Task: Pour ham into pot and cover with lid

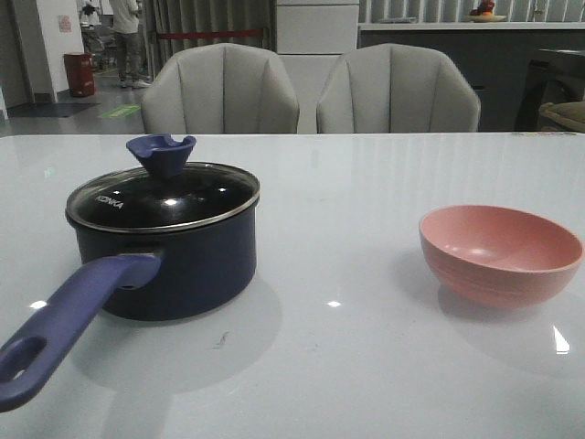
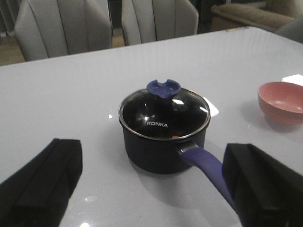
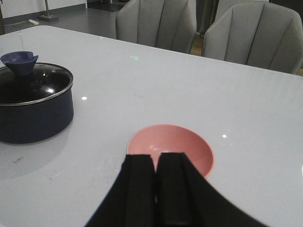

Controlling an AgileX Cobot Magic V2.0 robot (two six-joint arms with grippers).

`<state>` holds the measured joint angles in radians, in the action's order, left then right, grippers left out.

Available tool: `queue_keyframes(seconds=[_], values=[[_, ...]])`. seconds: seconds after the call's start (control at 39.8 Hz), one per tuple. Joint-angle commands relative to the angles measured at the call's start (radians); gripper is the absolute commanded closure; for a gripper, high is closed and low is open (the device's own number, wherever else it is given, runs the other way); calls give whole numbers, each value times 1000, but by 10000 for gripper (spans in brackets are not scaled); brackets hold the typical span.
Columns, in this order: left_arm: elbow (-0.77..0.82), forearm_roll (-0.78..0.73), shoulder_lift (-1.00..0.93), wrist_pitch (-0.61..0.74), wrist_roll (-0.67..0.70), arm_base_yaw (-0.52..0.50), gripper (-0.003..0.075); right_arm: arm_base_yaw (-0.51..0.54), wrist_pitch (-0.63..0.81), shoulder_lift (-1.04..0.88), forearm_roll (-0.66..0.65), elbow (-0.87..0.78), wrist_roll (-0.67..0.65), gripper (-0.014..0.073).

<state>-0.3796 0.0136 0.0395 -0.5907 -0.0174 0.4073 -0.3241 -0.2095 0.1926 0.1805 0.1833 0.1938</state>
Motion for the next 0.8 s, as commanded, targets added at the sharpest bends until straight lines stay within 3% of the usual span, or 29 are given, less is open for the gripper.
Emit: queue_keyframes(seconds=[0.0, 0.1, 0.23, 0.28, 0.35, 0.78], values=[[28, -14, -67, 152, 2, -1, 101, -1, 78, 7, 5, 28, 8, 449], [41, -14, -42, 165, 2, -1, 201, -1, 78, 6, 5, 28, 8, 449], [41, -14, -36, 175, 2, -1, 538, -1, 78, 6, 5, 28, 8, 449], [41, -14, -36, 180, 2, -1, 626, -1, 78, 6, 5, 28, 8, 449], [41, -14, -36, 185, 2, -1, 573, -1, 78, 6, 5, 28, 8, 449], [41, -14, -36, 182, 2, -1, 590, -1, 78, 6, 5, 28, 8, 449]])
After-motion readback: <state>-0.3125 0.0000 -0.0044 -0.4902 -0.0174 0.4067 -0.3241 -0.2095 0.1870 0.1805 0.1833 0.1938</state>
